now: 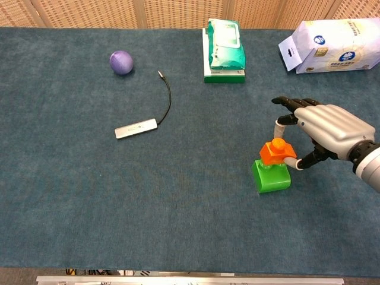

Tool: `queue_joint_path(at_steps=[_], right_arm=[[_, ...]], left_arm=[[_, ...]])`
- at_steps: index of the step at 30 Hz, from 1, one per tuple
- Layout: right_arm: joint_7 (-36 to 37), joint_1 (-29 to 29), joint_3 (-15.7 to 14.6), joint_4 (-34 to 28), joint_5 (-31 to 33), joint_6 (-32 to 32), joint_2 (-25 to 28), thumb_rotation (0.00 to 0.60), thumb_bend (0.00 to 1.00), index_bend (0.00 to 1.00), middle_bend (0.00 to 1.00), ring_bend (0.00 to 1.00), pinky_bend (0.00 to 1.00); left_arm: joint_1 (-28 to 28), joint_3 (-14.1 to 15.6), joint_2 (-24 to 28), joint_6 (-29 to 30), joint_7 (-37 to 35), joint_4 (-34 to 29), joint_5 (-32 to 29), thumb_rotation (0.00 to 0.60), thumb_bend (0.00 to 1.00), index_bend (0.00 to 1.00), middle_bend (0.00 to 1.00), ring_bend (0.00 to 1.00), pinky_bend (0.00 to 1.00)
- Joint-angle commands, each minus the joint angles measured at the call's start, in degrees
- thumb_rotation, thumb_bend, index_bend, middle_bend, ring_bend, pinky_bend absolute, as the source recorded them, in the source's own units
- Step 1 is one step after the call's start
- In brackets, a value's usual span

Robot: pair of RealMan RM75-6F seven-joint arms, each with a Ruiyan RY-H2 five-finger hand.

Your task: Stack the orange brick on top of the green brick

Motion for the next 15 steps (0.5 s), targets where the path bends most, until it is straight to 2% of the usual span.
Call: queue_joint_path(at_steps=[1,15], right_arm=[[-0.22,-0.12,-0.02,0.02,0.02,-0.09,-0.05,0.600,0.32,0.48,0.04,0.00,0.00],[-0.39,-1.37,-0.73,0.14,-0.90,-0.35,-0.13,0.600,0.32,0.48,0.04,0.00,0.00]], left_arm=[[0.03,-0.01,-0.04,0.04,-0.05,0.10,-0.01,0.600,0.00,0.54,0.51,0.45,0.55],[0.17,0.05,-0.24,0.11,-0.39,0.41,0.00,0.600,0.00,0.53,0.51,0.45,0.55]])
